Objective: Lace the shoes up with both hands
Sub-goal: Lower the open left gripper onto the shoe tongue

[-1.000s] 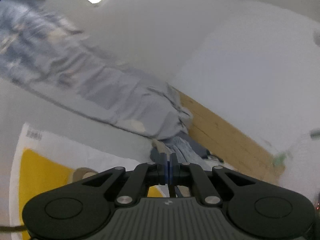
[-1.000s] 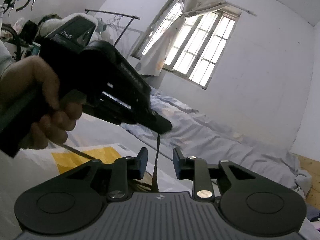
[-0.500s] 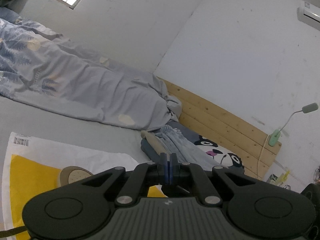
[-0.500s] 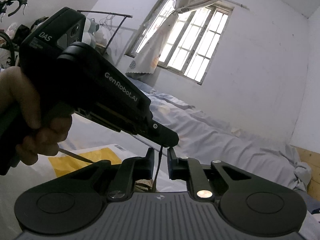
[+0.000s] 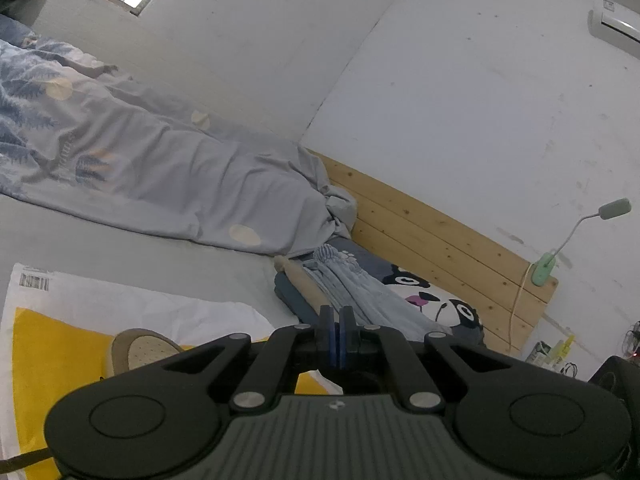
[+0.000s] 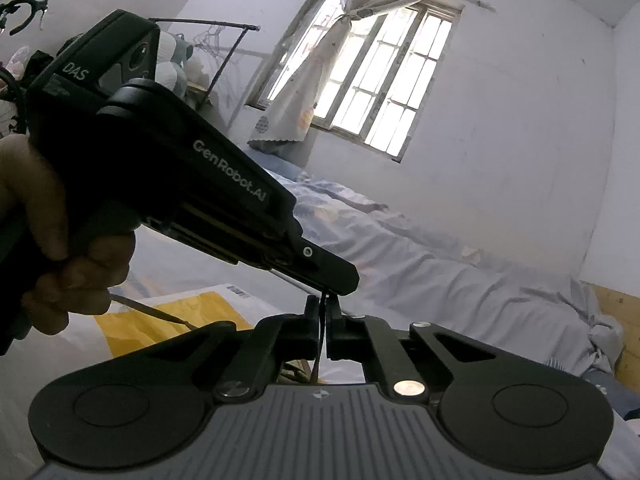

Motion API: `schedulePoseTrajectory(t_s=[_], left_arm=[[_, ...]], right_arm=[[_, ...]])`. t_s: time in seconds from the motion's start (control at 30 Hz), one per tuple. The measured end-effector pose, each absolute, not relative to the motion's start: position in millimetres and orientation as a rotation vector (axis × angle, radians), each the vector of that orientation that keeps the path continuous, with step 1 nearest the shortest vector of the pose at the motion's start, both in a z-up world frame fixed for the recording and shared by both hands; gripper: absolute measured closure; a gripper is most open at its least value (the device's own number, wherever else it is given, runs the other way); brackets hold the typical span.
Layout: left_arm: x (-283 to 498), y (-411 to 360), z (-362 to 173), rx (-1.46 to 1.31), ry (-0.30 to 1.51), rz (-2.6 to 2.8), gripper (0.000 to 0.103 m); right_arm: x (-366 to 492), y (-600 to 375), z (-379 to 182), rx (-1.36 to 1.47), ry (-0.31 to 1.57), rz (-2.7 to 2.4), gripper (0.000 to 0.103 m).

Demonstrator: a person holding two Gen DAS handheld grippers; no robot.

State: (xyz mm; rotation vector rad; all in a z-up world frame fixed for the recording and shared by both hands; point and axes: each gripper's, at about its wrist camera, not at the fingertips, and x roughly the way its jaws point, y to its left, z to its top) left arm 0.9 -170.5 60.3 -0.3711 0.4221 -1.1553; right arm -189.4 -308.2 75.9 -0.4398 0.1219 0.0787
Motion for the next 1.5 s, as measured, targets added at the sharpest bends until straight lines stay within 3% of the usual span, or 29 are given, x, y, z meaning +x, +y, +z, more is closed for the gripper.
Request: schedulePoseTrajectory(t_s=[0.2, 0.23, 0.3, 0.33, 0.37, 0.67, 0.97, 1.1, 1.23, 1.33, 1.5], left_arm=[[-2, -169, 61, -0.392, 0.440, -1.140, 0.103], [-3, -168, 61, -0.399, 0.440, -1.130, 0.097], [-4, -163, 63, -0.415, 0.442, -1.094, 0.075], [-4, -158, 63, -0.434, 0.442, -1.066, 0.049], [-1, -154, 62, -0.460, 0.445, -1.055, 0.035], [-10, -120, 63, -0.412, 0.576, -0.961, 0.034], [-35, -127, 57, -0.248, 0.724, -1.018, 0.035], [-37, -126, 52, -0.217, 0.767, -1.002, 0.036], [-36, -120, 49, -0.240, 0.790, -0.984, 0.047], [-28, -119, 46, -0.241, 0.817, -0.965, 0.065], [-17, -119, 43, -0.260, 0.825, -0.983, 0.069]], right_arm=[[-189, -312, 78, -0.412, 0.139, 0.086, 0.103], [-188, -313, 79, -0.405, 0.142, 0.089, 0.103], [-188, -316, 80, -0.388, 0.146, 0.090, 0.103], [-187, -319, 82, -0.378, 0.145, 0.085, 0.103], [-187, -324, 84, -0.364, 0.145, 0.074, 0.103], [-179, -388, 120, -0.288, 0.099, -0.147, 0.103], [-176, -402, 176, -0.363, -0.056, -0.187, 0.103], [-165, -391, 193, -0.452, -0.039, -0.030, 0.103], [-154, -358, 173, -0.652, 0.096, 0.212, 0.103], [-149, -337, 145, -0.785, 0.206, 0.357, 0.103], [-146, -313, 94, -0.983, 0.355, 0.519, 0.103]])
